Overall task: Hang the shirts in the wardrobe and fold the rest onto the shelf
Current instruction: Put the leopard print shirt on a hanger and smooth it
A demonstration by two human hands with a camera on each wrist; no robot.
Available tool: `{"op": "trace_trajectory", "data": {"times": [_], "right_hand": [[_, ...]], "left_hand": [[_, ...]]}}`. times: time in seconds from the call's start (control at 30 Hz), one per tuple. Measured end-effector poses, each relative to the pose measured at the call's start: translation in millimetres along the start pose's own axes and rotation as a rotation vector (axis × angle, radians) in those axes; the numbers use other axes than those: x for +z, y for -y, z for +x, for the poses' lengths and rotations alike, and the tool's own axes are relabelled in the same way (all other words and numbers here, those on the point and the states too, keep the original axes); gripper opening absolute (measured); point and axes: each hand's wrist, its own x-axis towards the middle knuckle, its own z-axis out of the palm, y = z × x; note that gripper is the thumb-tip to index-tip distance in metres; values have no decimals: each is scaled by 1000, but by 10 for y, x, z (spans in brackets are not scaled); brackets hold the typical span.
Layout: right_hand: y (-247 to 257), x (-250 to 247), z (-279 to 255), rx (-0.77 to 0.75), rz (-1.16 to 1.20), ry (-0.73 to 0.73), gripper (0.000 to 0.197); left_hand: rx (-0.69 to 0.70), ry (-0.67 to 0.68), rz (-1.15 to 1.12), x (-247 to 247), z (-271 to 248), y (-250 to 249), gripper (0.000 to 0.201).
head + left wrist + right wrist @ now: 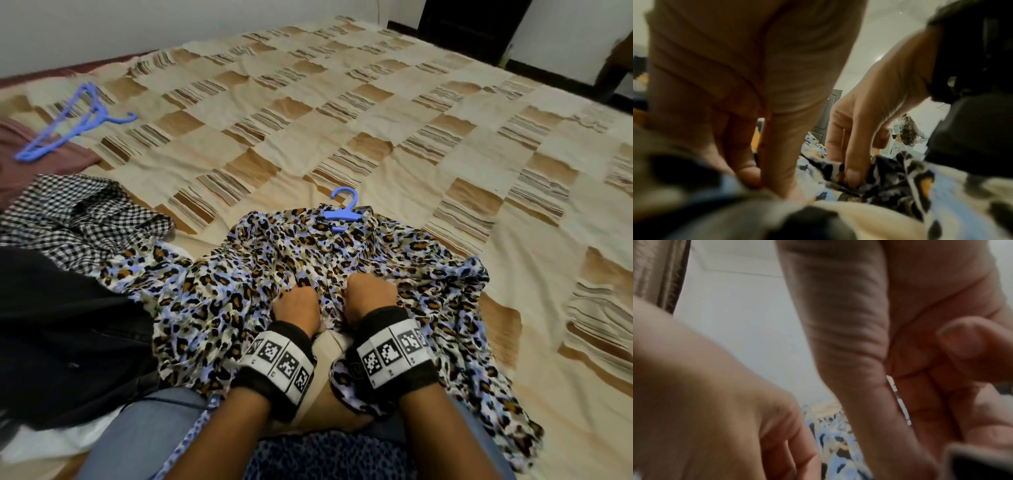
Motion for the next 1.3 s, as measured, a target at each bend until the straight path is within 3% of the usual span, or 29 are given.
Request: {"op": "trace_trajectory", "data": {"times": [0.13, 0.2, 0.27, 0.33, 0.53, 0.77, 0.97, 1.17, 1.3], "right_hand": [[-75, -76, -68, -20, 243, -136, 15], [-100, -111, -130, -83, 397, -173, 8], [-116, -115, -218, -132, 504, -206, 15], [-127, -95, -319, -146, 564, -237, 24], [-110, -39, -521, -197, 682, -371, 15], [-61, -44, -479, -229, 798, -440, 13], [20, 20, -415, -285, 808, -501, 22], [-1, 88, -359, -293, 870, -361, 19], [-7, 77, -339, -266, 932, -346, 17]], "left_hand": [[47, -49, -127, -71, -159, 30, 9], [77, -115, -282, -135, -240, 79, 10], [98, -149, -473, -220, -345, 138, 14], [127, -179, -608, -273, -448, 182, 13], [104, -170, -901, -207, -644, 206, 20], [93, -85, -1069, -165, -475, 216, 15], [69, -123, -1189, -164, -366, 205, 10], [53, -143, -1186, -154, -343, 252, 11], [55, -105, -1163, -155, -363, 245, 9]]}}
